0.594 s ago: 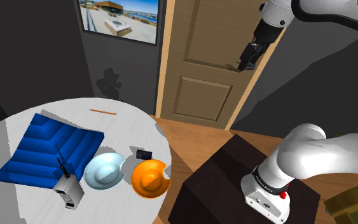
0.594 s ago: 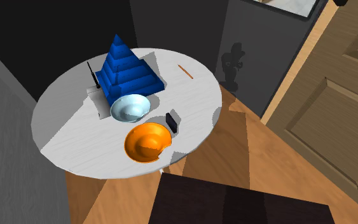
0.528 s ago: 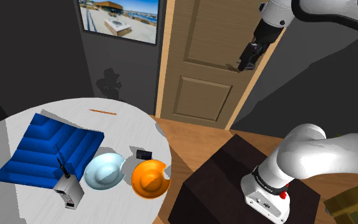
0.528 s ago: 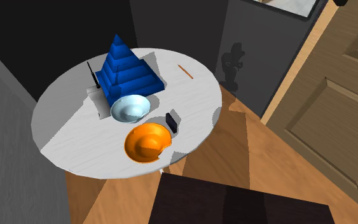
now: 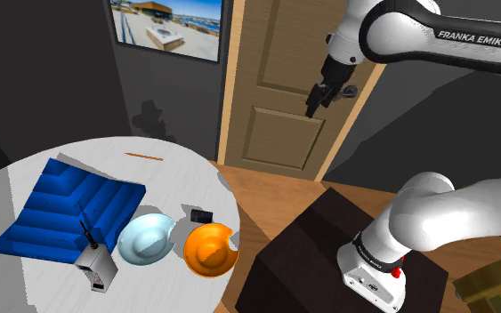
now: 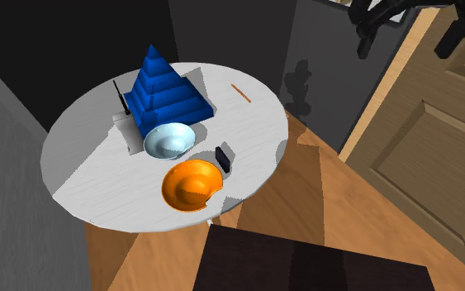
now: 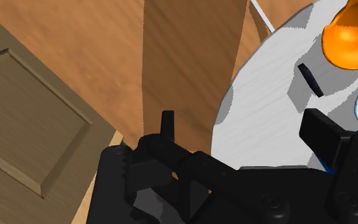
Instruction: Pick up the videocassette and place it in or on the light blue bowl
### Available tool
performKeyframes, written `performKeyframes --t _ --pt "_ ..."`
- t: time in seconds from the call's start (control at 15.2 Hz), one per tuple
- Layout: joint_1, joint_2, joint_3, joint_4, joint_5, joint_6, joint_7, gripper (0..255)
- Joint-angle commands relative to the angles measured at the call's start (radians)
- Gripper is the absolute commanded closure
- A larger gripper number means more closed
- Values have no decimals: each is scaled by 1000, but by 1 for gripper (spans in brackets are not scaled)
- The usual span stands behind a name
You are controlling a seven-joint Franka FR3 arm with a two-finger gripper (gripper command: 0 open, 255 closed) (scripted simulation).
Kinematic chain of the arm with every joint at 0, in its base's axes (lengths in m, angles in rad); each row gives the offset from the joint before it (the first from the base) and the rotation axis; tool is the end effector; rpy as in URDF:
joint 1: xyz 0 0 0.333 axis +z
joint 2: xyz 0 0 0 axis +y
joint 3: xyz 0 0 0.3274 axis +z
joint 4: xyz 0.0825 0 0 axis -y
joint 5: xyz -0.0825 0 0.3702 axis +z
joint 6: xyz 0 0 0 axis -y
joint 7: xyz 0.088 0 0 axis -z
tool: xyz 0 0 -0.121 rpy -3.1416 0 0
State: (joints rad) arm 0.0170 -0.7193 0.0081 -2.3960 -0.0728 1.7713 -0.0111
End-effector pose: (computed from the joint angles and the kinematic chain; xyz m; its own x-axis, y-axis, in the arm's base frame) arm 0.3223 0.0013 0.5647 0.9945 0.0490 0.0930 0.0417 -0.9960 0.0787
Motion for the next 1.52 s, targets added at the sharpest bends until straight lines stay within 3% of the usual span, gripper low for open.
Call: performKeyframes --t 0.0,0.73,1.45 --pt "14 39 14 -29 14 57 10 0" --pt "82 338 74 -85 70 346 33 0" --pt "141 719 139 -9 96 591 52 0"
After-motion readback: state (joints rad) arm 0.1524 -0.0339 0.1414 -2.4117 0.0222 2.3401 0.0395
